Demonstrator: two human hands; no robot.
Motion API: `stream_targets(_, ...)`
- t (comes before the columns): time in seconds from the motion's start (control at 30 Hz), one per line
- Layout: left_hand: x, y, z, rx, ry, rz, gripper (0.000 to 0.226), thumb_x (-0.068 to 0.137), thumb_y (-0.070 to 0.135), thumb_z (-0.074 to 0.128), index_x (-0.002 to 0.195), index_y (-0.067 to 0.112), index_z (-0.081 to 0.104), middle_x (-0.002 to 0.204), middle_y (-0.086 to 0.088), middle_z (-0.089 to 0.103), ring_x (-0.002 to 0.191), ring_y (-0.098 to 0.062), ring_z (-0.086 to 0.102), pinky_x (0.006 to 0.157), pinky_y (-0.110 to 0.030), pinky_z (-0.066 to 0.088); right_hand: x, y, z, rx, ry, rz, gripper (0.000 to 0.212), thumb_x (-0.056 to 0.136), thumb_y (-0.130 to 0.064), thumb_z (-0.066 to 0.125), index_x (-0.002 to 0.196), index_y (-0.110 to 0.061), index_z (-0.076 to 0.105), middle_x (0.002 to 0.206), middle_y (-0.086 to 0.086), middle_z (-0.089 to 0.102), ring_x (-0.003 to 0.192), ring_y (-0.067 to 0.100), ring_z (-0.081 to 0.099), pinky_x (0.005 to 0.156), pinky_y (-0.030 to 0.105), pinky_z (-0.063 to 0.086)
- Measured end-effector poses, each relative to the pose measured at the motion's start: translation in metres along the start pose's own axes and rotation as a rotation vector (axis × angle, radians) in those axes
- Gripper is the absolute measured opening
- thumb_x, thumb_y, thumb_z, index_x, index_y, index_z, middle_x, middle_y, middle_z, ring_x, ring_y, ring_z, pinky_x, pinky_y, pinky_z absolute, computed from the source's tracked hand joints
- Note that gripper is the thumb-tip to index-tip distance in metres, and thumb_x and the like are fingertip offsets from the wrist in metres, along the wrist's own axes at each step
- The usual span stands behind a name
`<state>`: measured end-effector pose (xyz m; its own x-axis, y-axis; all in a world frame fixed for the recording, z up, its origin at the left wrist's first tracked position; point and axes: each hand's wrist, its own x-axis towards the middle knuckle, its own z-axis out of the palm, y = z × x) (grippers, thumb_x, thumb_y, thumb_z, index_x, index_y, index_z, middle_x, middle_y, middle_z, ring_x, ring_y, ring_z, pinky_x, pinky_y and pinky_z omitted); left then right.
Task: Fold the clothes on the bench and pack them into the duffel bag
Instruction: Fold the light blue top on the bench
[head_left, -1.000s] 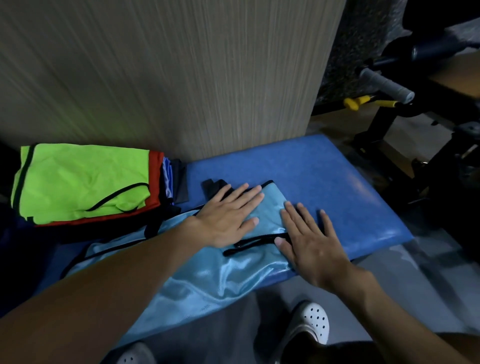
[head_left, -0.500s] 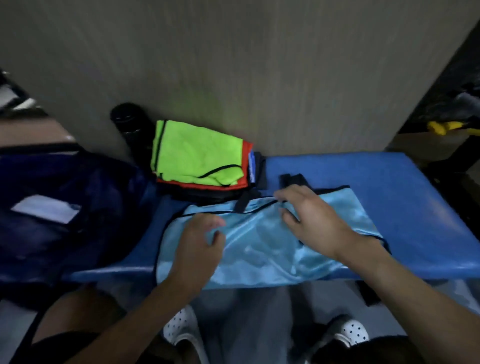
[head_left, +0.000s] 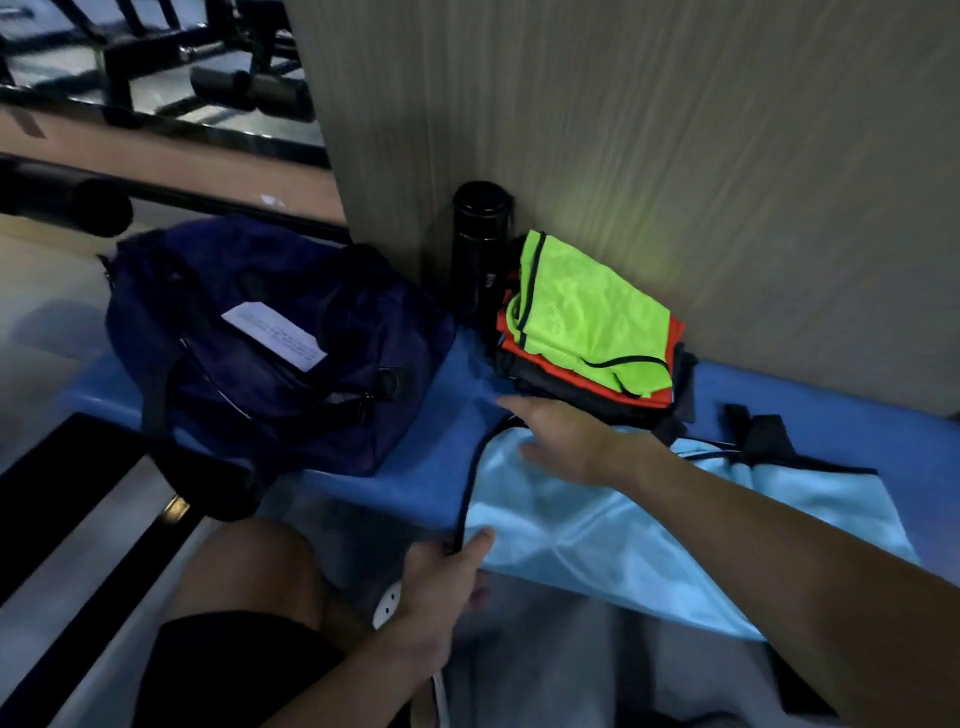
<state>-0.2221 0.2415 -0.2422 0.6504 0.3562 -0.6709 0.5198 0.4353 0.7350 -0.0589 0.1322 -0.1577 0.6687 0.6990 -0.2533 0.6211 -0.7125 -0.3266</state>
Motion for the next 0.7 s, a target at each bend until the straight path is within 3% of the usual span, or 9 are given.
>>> stream_targets(0.1, 0.006, 0.003, -0.005, -0.119, -0.002, -0.057, 0.017, 0.085, 0.006, 0.076, 0.099, -0.002, 0.07, 0.095, -0.019, 0.074, 0.076, -0.028, 0.068, 0.059, -0.033, 0.055, 0.012, 0.001, 0.006, -0.141, -0.032, 0.032, 0.071, 0.092, -0.012, 0.052, 0.155, -0.02, 0.019, 0.151, 0.006, 0.039, 0.138, 0.026, 0.034, 0.111, 0.04, 0.031)
stream_targets(0.17, 0.006, 0.006, -0.009, -0.125, 0.015, -0.059, 0.013, 0.084, 0.003, 0.076, 0.093, -0.005, 0.071, 0.091, -0.021, 0.073, 0.075, -0.027, 0.067, 0.06, -0.033, 0.056, 0.018, -0.001, 0.008, -0.207, 0.008, 0.046, 0.065, 0.094, -0.011, 0.049, 0.153, -0.019, 0.026, 0.145, 0.006, 0.044, 0.133, 0.027, 0.036, 0.108, 0.042, 0.032)
stream_targets(0.27, 0.005, 0.012, -0.02, -0.055, 0.101, 0.05, 0.012, 0.085, 0.003, 0.075, 0.076, -0.003, 0.07, 0.072, -0.017, 0.069, 0.062, -0.022, 0.064, 0.051, -0.026, 0.052, 0.025, -0.007, 0.009, -0.147, 0.077, -0.007, 0.039, 0.092, -0.007, 0.05, 0.13, -0.014, 0.056, 0.119, 0.007, 0.061, 0.118, 0.026, 0.046, 0.098, 0.033, 0.039)
stream_targets(0.33, 0.001, 0.019, -0.032, -0.05, 0.15, 0.113, 0.015, 0.087, 0.003, 0.073, 0.073, -0.001, 0.068, 0.067, -0.014, 0.066, 0.06, -0.021, 0.06, 0.049, -0.023, 0.049, 0.027, -0.015, 0.005, -0.11, 0.108, -0.067, 0.022, 0.092, -0.011, 0.053, 0.11, -0.013, 0.065, 0.107, 0.004, 0.063, 0.108, 0.023, 0.047, 0.088, 0.024, 0.034)
stream_targets(0.4, -0.005, 0.027, -0.042, -0.062, 0.148, 0.155, 0.013, 0.087, 0.006, 0.073, 0.076, 0.0, 0.068, 0.072, -0.017, 0.068, 0.065, -0.021, 0.061, 0.053, -0.026, 0.051, 0.026, -0.023, -0.004, -0.063, 0.152, -0.127, 0.019, 0.091, -0.012, 0.055, 0.105, -0.014, 0.068, 0.102, 0.002, 0.063, 0.103, 0.02, 0.046, 0.083, 0.022, 0.032)
stream_targets(0.5, -0.021, 0.034, -0.044, -0.039, 0.099, 0.249, 0.015, 0.086, 0.011, 0.075, 0.081, -0.003, 0.069, 0.075, -0.021, 0.067, 0.068, -0.025, 0.059, 0.066, -0.036, 0.05, 0.016, -0.023, -0.019, -0.029, 0.228, -0.178, 0.018, 0.089, -0.011, 0.06, 0.103, -0.016, 0.071, 0.101, -0.001, 0.062, 0.103, 0.017, 0.046, 0.089, 0.027, 0.038)
stream_targets(0.57, -0.035, 0.037, -0.035, 0.002, 0.064, 0.329, 0.019, 0.086, 0.011, 0.075, 0.076, -0.004, 0.066, 0.066, -0.013, 0.06, 0.065, -0.022, 0.052, 0.066, -0.038, 0.044, 0.004, -0.015, -0.026, 0.019, 0.255, -0.174, 0.017, 0.088, -0.011, 0.063, 0.102, -0.015, 0.072, 0.104, -0.002, 0.06, 0.106, 0.016, 0.047, 0.094, 0.027, 0.039)
stream_targets(0.7, -0.059, 0.042, -0.007, 0.124, 0.023, 0.447, 0.022, 0.085, 0.01, 0.075, 0.067, 0.004, 0.065, 0.052, 0.006, 0.05, 0.051, -0.007, 0.044, 0.052, -0.022, 0.038, -0.028, 0.014, -0.039, 0.041, 0.302, -0.131, 0.017, 0.087, -0.008, 0.069, 0.102, -0.014, 0.072, 0.109, -0.002, 0.054, 0.107, 0.013, 0.046, 0.092, 0.018, 0.031)
